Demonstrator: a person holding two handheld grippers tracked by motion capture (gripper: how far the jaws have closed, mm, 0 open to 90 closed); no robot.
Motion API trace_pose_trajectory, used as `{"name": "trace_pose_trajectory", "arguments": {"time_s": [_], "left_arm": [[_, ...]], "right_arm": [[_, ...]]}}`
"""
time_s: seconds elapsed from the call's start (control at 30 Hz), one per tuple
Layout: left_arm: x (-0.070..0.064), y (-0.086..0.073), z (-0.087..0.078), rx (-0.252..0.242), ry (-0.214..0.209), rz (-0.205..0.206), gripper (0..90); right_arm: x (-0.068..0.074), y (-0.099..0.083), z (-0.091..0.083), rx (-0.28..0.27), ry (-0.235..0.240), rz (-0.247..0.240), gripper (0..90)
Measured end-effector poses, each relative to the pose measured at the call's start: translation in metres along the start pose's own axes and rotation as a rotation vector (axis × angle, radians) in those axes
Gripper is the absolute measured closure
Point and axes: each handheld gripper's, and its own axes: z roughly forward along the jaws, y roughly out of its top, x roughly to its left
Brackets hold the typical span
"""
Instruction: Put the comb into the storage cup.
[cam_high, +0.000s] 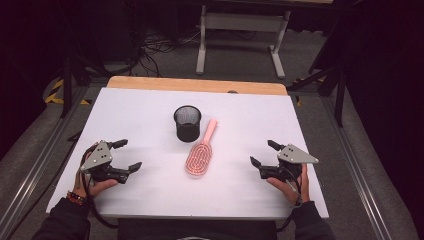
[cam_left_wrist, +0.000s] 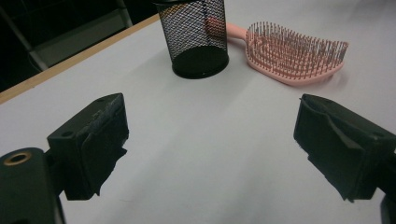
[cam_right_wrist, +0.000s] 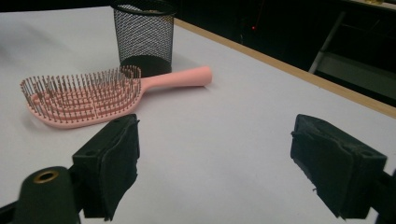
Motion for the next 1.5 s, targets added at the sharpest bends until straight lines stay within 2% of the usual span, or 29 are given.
{"name": "trace_pose_trajectory", "arguments": {"time_s": [0.33, 0.43, 0.5, 0.57, 0.77, 0.87, 0.97, 1.13, 1.23, 1.33, 1.37, 1.43, 1.5], "left_arm": [[-0.003, -0.001, 0.006, 0.027, -0.014, 0.019, 11.1], [-0.003, 0.000, 0.007, 0.033, -0.018, 0.023, 11.1], [-0.004, 0.000, 0.008, 0.040, -0.021, 0.024, 11.1], [-0.005, -0.001, 0.009, 0.043, -0.020, 0.026, 11.1], [-0.006, -0.001, 0.009, 0.050, -0.030, 0.025, 11.2], [-0.006, -0.002, 0.010, 0.050, -0.038, 0.025, 11.0], [-0.006, -0.002, 0.010, 0.054, -0.040, 0.026, 10.9], [-0.009, -0.002, 0.012, 0.055, -0.050, 0.025, 10.8], [-0.011, -0.002, 0.015, 0.053, -0.072, 0.012, 10.9], [-0.014, 0.000, 0.022, 0.057, -0.115, -0.010, 10.8], [-0.016, 0.001, 0.027, 0.060, -0.138, -0.031, 10.7], [-0.017, 0.003, 0.030, 0.064, -0.154, -0.043, 10.2], [-0.021, 0.009, 0.040, 0.103, -0.172, -0.085, 9.5]], "right_arm": [[0.003, 0.006, 0.006, 0.076, 0.051, 0.001, 15.6], [0.001, 0.010, 0.011, 0.098, 0.051, 0.010, 16.4], [0.001, 0.012, 0.013, 0.102, 0.054, 0.026, 17.4], [-0.001, 0.017, 0.017, 0.114, 0.069, 0.072, 17.7], [0.002, 0.033, 0.034, 0.144, 0.091, 0.084, 18.8], [0.008, 0.039, 0.045, 0.170, 0.120, 0.064, 17.6], [0.014, 0.044, 0.056, 0.188, 0.178, 0.062, 15.6], [0.027, 0.053, 0.070, 0.228, 0.244, 0.000, 13.8], [0.033, 0.057, 0.077, 0.257, 0.275, -0.027, 13.0], [0.035, 0.060, 0.082, 0.280, 0.285, -0.042, 12.7], [0.035, 0.060, 0.084, 0.286, 0.283, -0.044, 12.7], [0.035, 0.062, 0.086, 0.292, 0.276, -0.052, 12.6], [0.034, 0.063, 0.088, 0.295, 0.260, -0.054, 12.7]]}}
